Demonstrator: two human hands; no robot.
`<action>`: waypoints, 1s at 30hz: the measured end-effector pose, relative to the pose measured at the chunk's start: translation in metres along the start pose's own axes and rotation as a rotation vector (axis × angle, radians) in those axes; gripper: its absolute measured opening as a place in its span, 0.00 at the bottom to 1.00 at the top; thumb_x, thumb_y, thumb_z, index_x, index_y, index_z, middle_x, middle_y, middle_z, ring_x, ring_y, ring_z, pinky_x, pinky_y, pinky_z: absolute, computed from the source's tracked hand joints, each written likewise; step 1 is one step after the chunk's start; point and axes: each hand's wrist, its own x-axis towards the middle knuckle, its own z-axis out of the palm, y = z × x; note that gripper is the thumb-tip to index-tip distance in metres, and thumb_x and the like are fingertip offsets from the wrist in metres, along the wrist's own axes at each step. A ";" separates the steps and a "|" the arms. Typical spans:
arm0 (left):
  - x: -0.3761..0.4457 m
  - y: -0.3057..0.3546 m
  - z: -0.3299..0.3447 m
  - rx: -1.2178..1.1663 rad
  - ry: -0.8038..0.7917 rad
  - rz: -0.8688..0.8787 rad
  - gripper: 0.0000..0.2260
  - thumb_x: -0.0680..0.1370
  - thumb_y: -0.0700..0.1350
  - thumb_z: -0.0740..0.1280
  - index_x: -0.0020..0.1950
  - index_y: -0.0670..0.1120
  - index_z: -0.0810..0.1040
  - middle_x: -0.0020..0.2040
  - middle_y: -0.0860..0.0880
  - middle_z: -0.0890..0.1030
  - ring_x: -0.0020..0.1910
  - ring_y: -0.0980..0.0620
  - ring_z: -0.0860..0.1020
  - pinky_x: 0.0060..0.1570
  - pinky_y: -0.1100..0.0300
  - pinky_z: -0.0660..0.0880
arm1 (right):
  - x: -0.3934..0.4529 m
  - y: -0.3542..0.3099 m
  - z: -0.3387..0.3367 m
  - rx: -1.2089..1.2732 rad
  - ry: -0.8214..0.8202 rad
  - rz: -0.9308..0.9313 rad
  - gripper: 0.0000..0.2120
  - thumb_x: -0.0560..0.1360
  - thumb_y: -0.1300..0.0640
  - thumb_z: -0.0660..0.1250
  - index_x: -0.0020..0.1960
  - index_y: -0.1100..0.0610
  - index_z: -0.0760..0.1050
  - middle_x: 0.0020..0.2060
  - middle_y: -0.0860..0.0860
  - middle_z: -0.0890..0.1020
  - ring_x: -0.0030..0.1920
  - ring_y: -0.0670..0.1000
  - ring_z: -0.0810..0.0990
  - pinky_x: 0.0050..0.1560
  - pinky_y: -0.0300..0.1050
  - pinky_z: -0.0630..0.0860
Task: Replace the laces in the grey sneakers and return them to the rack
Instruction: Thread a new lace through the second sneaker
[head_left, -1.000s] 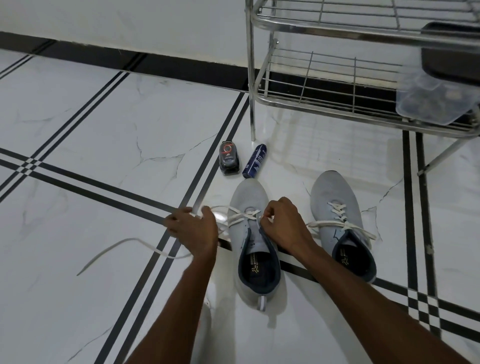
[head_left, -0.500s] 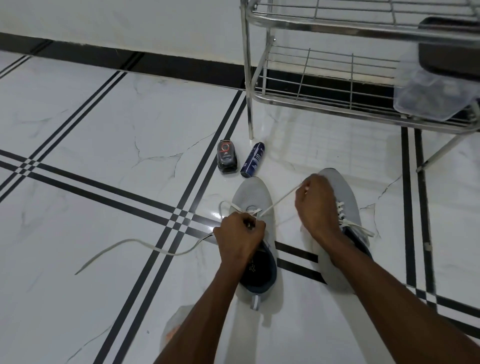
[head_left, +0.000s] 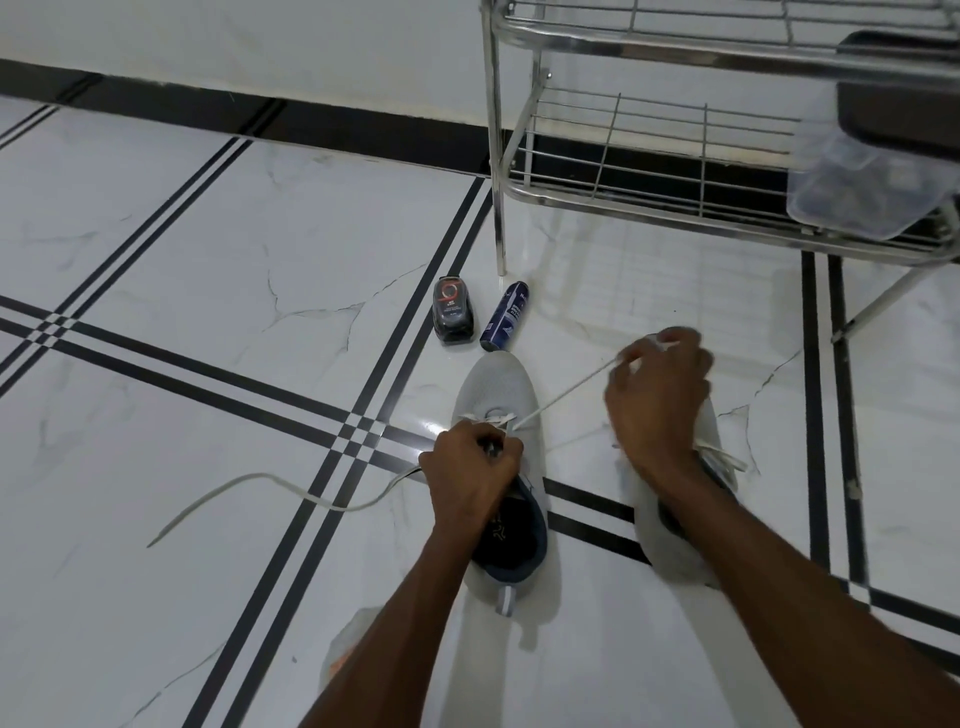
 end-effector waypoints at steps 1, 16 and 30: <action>0.000 0.000 -0.001 -0.004 0.006 0.003 0.11 0.71 0.57 0.66 0.40 0.52 0.85 0.35 0.57 0.82 0.38 0.57 0.79 0.53 0.48 0.77 | 0.005 0.005 -0.005 0.010 0.062 0.021 0.05 0.77 0.61 0.68 0.49 0.58 0.82 0.66 0.56 0.70 0.65 0.61 0.69 0.58 0.57 0.70; -0.001 -0.004 0.001 0.021 0.031 0.024 0.07 0.73 0.54 0.70 0.40 0.54 0.85 0.35 0.58 0.81 0.39 0.57 0.79 0.53 0.48 0.76 | -0.024 -0.001 0.012 -0.462 -0.580 -0.124 0.03 0.74 0.60 0.67 0.45 0.59 0.78 0.49 0.56 0.80 0.55 0.59 0.78 0.54 0.50 0.75; 0.036 0.000 -0.010 -0.170 -0.111 0.171 0.15 0.75 0.47 0.74 0.62 0.52 0.80 0.56 0.55 0.80 0.54 0.59 0.78 0.55 0.57 0.78 | -0.010 -0.020 0.000 0.268 -0.908 -0.071 0.06 0.81 0.52 0.65 0.50 0.54 0.77 0.32 0.49 0.84 0.33 0.45 0.82 0.41 0.44 0.78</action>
